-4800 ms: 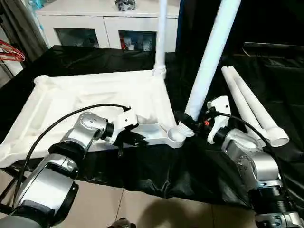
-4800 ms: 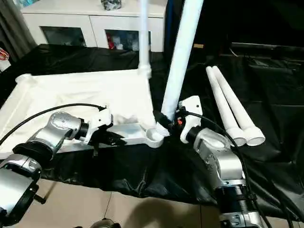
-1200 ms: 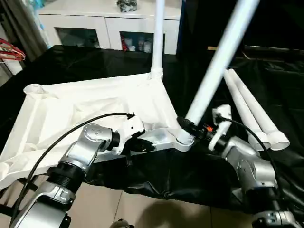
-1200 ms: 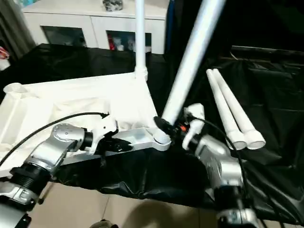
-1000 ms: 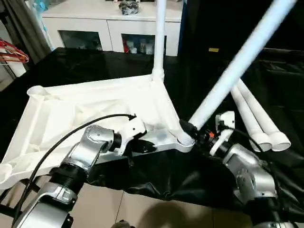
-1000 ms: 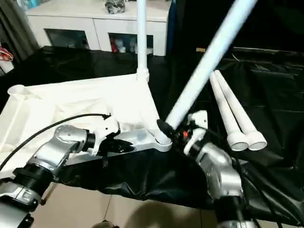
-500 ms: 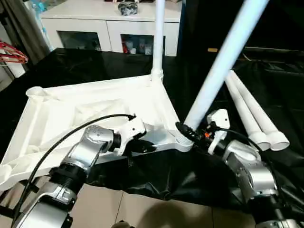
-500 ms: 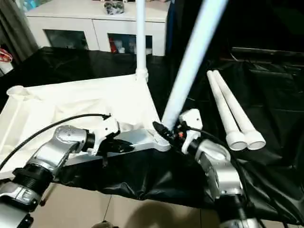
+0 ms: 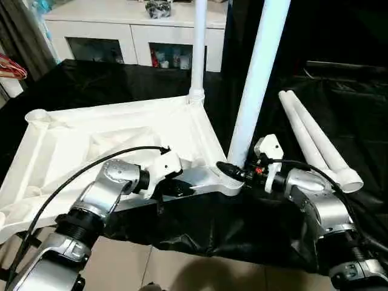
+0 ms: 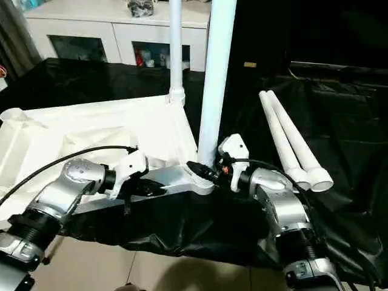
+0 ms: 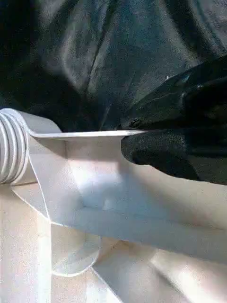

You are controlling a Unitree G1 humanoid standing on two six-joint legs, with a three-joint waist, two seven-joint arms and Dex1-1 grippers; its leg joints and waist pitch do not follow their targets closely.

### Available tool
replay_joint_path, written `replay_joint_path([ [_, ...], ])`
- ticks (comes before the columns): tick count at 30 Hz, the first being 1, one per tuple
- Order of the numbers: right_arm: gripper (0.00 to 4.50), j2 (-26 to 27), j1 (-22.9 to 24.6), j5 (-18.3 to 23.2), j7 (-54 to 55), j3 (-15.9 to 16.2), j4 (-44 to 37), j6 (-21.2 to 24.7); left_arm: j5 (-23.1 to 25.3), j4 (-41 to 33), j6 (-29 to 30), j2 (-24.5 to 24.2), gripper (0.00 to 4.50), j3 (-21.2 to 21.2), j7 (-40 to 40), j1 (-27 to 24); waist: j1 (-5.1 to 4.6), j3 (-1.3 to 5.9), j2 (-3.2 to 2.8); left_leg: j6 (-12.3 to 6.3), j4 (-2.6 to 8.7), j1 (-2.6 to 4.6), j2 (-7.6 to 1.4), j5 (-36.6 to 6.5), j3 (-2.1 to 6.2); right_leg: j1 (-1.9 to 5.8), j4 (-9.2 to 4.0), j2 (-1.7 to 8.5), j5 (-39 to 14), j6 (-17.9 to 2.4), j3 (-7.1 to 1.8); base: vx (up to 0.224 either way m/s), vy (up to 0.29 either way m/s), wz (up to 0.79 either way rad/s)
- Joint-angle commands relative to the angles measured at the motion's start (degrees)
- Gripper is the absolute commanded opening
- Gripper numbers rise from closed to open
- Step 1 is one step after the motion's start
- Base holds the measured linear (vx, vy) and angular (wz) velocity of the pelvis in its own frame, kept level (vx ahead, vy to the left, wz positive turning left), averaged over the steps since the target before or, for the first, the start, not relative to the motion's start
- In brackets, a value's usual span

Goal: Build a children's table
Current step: Insert table leg to table base

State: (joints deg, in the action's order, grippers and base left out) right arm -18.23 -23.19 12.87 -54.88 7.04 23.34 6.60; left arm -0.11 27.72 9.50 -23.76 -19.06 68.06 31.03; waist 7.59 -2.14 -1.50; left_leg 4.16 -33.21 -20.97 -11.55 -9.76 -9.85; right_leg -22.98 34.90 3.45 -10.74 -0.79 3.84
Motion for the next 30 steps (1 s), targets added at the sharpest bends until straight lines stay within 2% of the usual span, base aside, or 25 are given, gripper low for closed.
replay_joint_path([
  [1, 1.92, -1.23, 2.32, -1.53, -3.31, 3.35, 3.4, 2.26, 0.28, -2.07, -1.13, -1.44, 0.0, -0.7, 2.97, 1.24, 0.15, 2.84, 0.26, -0.87, 4.32, 0.46, -1.81, -16.57, 0.62, 2.38, -4.92, 4.78, -16.57, -9.39, -2.82, 0.0, 0.0, 0.0],
  [3, 1.92, -2.28, 2.93, -0.98, -6.15, 3.92, 2.43, 2.34, -0.41, -2.98, -0.83, -2.38, 0.0, -0.75, 4.6, 1.6, 0.61, 2.96, 0.69, -1.23, 4.28, 0.54, -1.97, -15.35, 0.63, 2.51, -4.67, 4.99, -16.11, -9.47, -2.85, 0.0, 0.0, 0.0],
  [4, 1.92, -2.96, 3.43, -0.51, -7.95, 4.27, 1.62, 2.49, -0.95, -3.47, -0.93, -2.88, 0.0, -0.7, 5.77, 1.83, 0.71, 2.91, 0.58, -1.3, 4.25, 0.54, -1.99, -15.22, 0.55, 2.43, -4.72, 4.94, -15.84, -9.53, -2.9, 0.0, 0.0, 0.0],
  [6, 1.92, -4.1, 4.15, -0.01, -10.87, 4.89, 0.35, 2.67, -1.5, -4.19, -1.02, -3.83, 0.0, -0.72, 7.59, 2.23, 0.92, 2.72, 1.1, -1.41, 4.41, 0.54, -2.13, -15.04, 0.55, 2.35, -4.63, 4.84, -15.24, -9.61, -2.83, 0.0, 0.0, 0.0],
  [7, 1.92, -4.3, 4.24, 0.03, -11.3, 5.01, 0.15, 2.69, -1.56, -4.28, -1.04, -3.99, 0.0, -0.72, 7.87, 2.31, 0.98, 2.76, 1.03, -1.4, 4.39, 0.55, -2.11, -15.03, 0.56, 2.41, -4.56, 4.83, -14.95, -9.68, -2.84, 0.0, 0.0, 0.0],
  [8, 1.92, -5.32, 4.51, 0.09, -13.79, 5.62, -0.52, 2.42, -1.78, -4.55, -1.02, -4.85, 0.0, -0.79, 9.32, 2.77, 0.96, 2.33, 1.1, -1.48, 4.53, 0.55, -2.11, -15.71, 0.52, 2.19, -4.73, 4.76, -15.22, -9.79, -2.88, 0.0, 0.0, 0.0],
  [9, 1.92, -5.5, 4.5, 0.19, -14.29, 5.74, -0.62, 2.44, -1.81, -4.56, -1.01, -5.01, 0.0, -0.79, 9.56, 2.87, 1.02, 2.37, 1.1, -1.35, 4.53, 0.65, -2.13, -16.16, 0.53, 2.22, -4.7, 4.85, -15.65, -9.84, -2.87, 0.0, 0.0, 0.0],
  [11, 1.92, -6.29, 4.21, 0.56, -16.61, 6.28, -0.87, 2.34, -1.9, -4.43, -0.92, -5.71, 0.0, -0.74, 10.62, 3.4, 1.09, 1.77, 1.16, -1.02, 4.78, 0.79, -2.19, -17.87, 0.6, 1.96, -4.96, 4.83, -17.43, -9.69, -2.95, 0.0, 0.0, 0.0],
  [13, 1.92, -6.23, 3.65, 0.44, -16.98, 6.28, -0.14, 1.77, -1.42, -3.61, -1.08, -5.81, 0.0, -0.81, 10.47, 3.84, 1.04, 1.72, 1.24, -0.7, 4.87, 0.83, -2.23, -18.25, 0.68, 1.99, -4.91, 4.9, -17.21, -10.14, -2.97, 0.0, 0.0, 0.0],
  [15, 1.92, -5.52, 2.77, 0.32, -16.17, 5.9, 0.87, 1.41, -0.62, -2.18, -1.39, -5.58, 0.0, -0.6, 9.05, 4.53, 0.93, 1.31, 1.51, -0.54, 4.99, 0.76, -2.14, -18.87, 0.71, 1.95, -5.01, 4.93, -18.05, -10.24, -2.98, 0.0, 0.0, 0.0],
  [18, 1.92, -3.36, 1.29, 0.39, -11.69, 4.14, 2.26, 1.27, 0.64, 0.04, -1.07, -4.5, 0.0, 0.67, 4.83, 5.97, 0.83, 1.21, 1.53, -0.06, 4.99, 1.0, -2.11, -19.47, 0.73, 1.84, -5.26, 5.05, -19.77, -10.12, -3.05, 0.0, 0.0, 0.0],
  [21, 1.92, -2.25, 0.59, -0.04, -8.22, 3.14, 3.31, 1.02, 0.96, 0.69, -0.32, -3.8, 0.0, 1.36, 2.44, 6.54, 0.64, 1.09, 1.55, 0.51, 5.15, 0.91, -2.15, -19.52, 0.95, 1.97, -5.32, 5.26, -21.39, -9.75, -3.01, 0.0, 0.0, 0.0],
  [22, 1.92, -1.7, 0.28, -0.18, -6.71, 2.66, 3.82, 0.59, 1.08, 0.8, 0.31, -3.49, 0.0, 1.63, 1.36, 6.79, 0.52, 1.12, 1.59, 0.56, 5.15, 0.86, -2.2, -19.14, 0.93, 2.02, -5.27, 5.32, -20.87, -9.76, -3.08, 0.0, 0.0, 0.0],
  [24, 1.92, 1.24, -1.64, -1.76, 2.19, 0.65, 7.5, -0.45, 0.67, -0.42, 3.31, -1.33, 0.0, 3.15, -3.06, 7.19, 0.3, 1.18, 1.22, 1.4, 5.15, 0.86, -2.23, -18.71, 0.97, 1.87, -4.96, 5.31, -19.23, -10.67, -3.05, 0.0, 0.0, 0.0],
  [25, 1.92, 1.38, -1.76, -1.89, 2.65, 0.58, 7.74, -0.54, 0.69, -0.48, 3.4, -1.25, 0.0, 3.19, -3.25, 7.2, 0.1, 1.21, 1.41, 1.44, 5.16, 0.79, -2.1, -18.59, 0.96, 2.03, -4.94, 5.2, -18.77, -10.83, -2.97, 0.0, 0.0, 0.0],
  [26, 1.92, 2.12, -2.42, -2.51, 5.06, 0.23, 9.01, -0.86, 0.75, -0.91, 3.93, -0.79, 0.0, 3.37, -4.17, 7.2, 0.0, 1.29, 1.43, 1.42, 5.11, 0.55, -1.99, -17.56, 0.99, 2.31, -4.82, 5.21, -17.73, -10.78, -2.95, 0.0, 0.0, 0.0],
  [30, 1.92, 4.6, -5.15, -3.7, 12.29, -0.94, 13.51, -0.62, 0.7, -2.99, 6.16, 0.87, 0.0, 3.46, -6.54, 7.05, -0.63, 1.48, 1.33, 0.73, 4.74, 0.48, -1.77, -14.77, 0.67, 2.44, -4.46, 4.96, -12.29, -12.11, -2.98, 0.0, 0.0, 0.0],
])
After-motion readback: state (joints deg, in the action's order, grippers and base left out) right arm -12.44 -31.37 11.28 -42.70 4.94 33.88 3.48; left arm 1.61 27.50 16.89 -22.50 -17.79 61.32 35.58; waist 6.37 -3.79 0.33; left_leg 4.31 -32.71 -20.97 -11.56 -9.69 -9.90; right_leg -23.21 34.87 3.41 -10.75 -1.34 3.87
